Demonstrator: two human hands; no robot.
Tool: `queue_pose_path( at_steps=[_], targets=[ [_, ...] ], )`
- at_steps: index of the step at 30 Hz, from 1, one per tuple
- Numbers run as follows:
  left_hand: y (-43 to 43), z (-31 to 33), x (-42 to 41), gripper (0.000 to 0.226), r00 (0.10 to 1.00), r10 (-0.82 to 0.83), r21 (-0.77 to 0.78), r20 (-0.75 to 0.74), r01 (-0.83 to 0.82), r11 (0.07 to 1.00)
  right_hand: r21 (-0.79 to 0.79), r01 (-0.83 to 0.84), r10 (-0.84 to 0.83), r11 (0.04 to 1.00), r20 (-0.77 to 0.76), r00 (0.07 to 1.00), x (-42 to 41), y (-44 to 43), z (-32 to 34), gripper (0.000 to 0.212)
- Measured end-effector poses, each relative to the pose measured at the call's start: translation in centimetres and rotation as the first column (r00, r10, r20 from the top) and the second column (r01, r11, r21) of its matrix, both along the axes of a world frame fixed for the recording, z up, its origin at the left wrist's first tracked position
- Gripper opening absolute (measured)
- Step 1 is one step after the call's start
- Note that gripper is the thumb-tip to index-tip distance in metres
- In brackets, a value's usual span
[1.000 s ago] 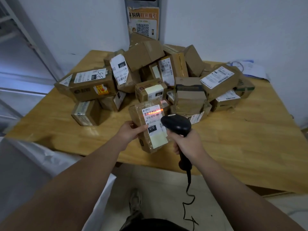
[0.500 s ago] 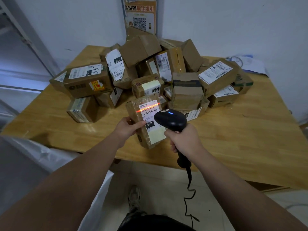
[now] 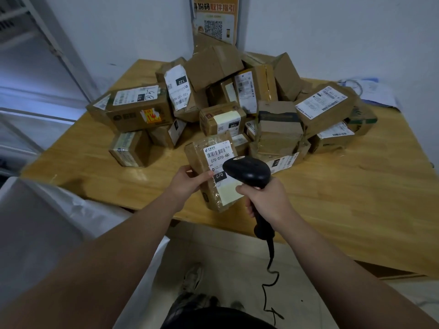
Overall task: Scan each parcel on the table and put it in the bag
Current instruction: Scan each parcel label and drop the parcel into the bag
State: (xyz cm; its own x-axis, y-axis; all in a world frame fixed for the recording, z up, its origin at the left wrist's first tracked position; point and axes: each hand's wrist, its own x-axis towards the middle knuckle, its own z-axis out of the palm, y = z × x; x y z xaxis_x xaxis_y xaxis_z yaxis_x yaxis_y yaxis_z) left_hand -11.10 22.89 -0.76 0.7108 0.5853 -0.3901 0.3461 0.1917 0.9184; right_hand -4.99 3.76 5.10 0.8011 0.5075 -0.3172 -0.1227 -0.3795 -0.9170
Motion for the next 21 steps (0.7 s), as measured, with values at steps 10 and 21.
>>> queue_pose_path(
  at_steps=[10, 21],
  targets=[
    [5.5, 0.5, -9.6, 0.059, 0.984, 0.173, 0.106, 0.047, -0.177, 0.978, 0.138, -0.095, 0.104, 0.986, -0.062, 0.993, -4.9, 6.4, -1.7, 0.016],
    [16.7, -2.9, -28.1, 0.072, 0.946, 0.265, 0.405, -0.184, -0.173, 0.898, -0.001, -0.295, 0.294, 0.955, -0.105, 0.950, -15.9, 17.8, -7.6, 0.021]
  ],
)
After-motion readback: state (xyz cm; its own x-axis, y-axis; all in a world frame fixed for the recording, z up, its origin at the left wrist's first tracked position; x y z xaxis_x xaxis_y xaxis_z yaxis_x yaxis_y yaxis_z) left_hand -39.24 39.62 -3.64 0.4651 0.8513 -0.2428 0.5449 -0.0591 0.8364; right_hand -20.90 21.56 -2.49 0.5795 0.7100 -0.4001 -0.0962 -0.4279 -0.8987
